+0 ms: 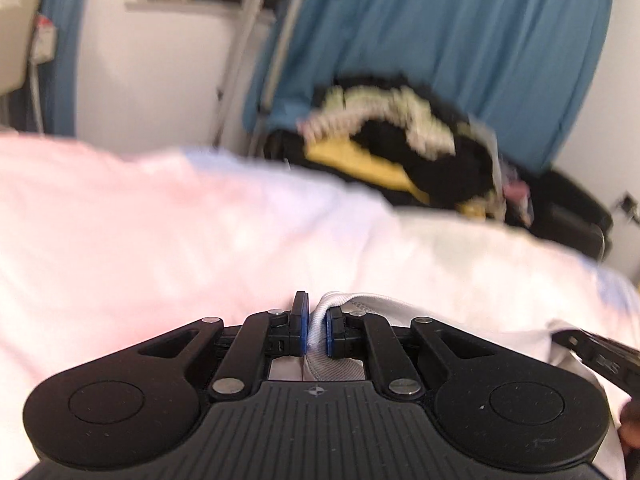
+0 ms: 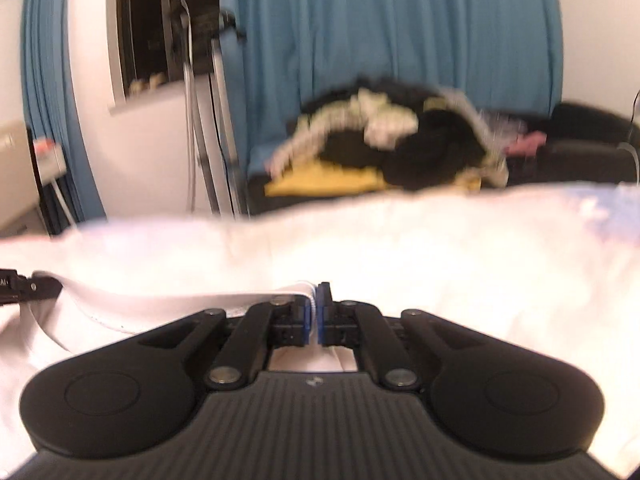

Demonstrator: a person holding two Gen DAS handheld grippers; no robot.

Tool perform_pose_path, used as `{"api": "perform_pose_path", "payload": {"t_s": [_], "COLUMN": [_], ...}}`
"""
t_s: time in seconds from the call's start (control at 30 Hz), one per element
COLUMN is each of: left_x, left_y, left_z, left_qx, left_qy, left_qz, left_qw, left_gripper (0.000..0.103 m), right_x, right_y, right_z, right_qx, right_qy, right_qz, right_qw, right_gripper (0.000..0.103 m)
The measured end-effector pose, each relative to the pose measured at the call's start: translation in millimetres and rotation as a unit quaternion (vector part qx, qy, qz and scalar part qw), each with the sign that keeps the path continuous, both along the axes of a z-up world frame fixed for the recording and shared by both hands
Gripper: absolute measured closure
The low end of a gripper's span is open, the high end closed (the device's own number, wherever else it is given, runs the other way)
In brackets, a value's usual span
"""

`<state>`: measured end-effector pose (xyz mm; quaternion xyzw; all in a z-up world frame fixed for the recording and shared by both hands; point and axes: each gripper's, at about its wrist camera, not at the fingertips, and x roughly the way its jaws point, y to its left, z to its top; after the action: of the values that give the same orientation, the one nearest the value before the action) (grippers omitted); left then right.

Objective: Fold clothes
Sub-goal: 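Lay the shirt flat on the bed and open both grippers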

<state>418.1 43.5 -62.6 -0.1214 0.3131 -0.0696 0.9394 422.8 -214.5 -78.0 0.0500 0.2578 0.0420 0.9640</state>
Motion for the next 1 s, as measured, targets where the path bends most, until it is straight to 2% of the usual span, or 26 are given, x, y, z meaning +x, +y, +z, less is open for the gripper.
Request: {"api": "perform_pose_path", "payload": {"t_s": [0.07,0.17,0.2,0.23,0.27,0.3,0.33,0.4,0.5,0.63,0.73,0.87,0.97,1.0], "left_x": [9.7,14.5,11.5,8.6,1.6,-6.4,-12.1,-34.5,-80.7,-158.4,-221.0,-301.6,-340.8,-351.0], "left_y": [9.3,9.3,9.3,9.3,10.9,9.5,5.7,4.4,4.2,12.5,19.7,27.1,28.1,26.8], "left_z": [-14.1,-13.1,-10.2,-7.3,-1.8,4.3,10.3,25.8,46.6,62.3,64.3,49.0,40.5,42.8], "left_qx": [-0.002,0.007,0.007,0.006,0.002,-0.001,0.0,0.003,0.004,-0.002,-0.014,-0.034,-0.05,-0.051], "left_qy": [0.009,0.008,0.007,0.007,-0.001,-0.019,-0.035,-0.05,-0.072,-0.094,-0.107,-0.124,-0.089,-0.093], "left_qz": [-0.012,-0.025,-0.03,-0.034,-0.038,-0.041,-0.044,-0.055,-0.058,-0.044,-0.029,-0.005,0.009,0.007], "left_qw": [0.9999,0.9996,0.9995,0.9994,0.9993,0.999,0.9984,0.9972,0.9957,0.9945,0.9937,0.9917,0.9947,0.9943], "left_gripper": [0.093,0.086,0.069,0.043,0.034,0.027,0.026,0.025,0.024,0.023,0.023,0.023,0.024,0.023], "right_x": [9.3,8.6,7.9,7.3,6.7,1.8,-3.8,-23.4,-62.3,-139.2,-207.9,-307.1,-367.9,-384.3], "right_y": [-1.8,-4.8,-6.7,-8.7,-10.6,-13.4,-16.7,-22.7,-29.4,-31.7,-32.4,-36.9,-39.2,-39.3], "right_z": [-24.5,-32.3,-29.0,-25.8,-22.5,-17.2,-11.0,6.7,38.6,73.7,91.8,101.5,98.5,97.6], "right_qx": [0.018,0.033,0.036,0.038,0.041,0.048,0.058,0.07,0.059,0.056,0.072,0.109,0.131,0.133], "right_qy": [0.036,0.04,0.042,0.043,0.044,0.043,0.034,0.019,0.002,-0.032,-0.048,-0.072,-0.064,-0.062], "right_qz": [0.004,0.005,0.006,0.007,0.008,0.007,0.003,0.008,0.017,0.043,0.062,0.069,0.069,0.069], "right_qw": [0.999,0.999,0.998,0.998,0.998,0.998,0.998,0.997,0.998,0.997,0.994,0.989,0.987,0.987], "right_gripper": [0.099,0.098,0.096,0.087,0.076,0.047,0.035,0.035,0.035,0.035,0.035,0.035,0.035,0.035]}}
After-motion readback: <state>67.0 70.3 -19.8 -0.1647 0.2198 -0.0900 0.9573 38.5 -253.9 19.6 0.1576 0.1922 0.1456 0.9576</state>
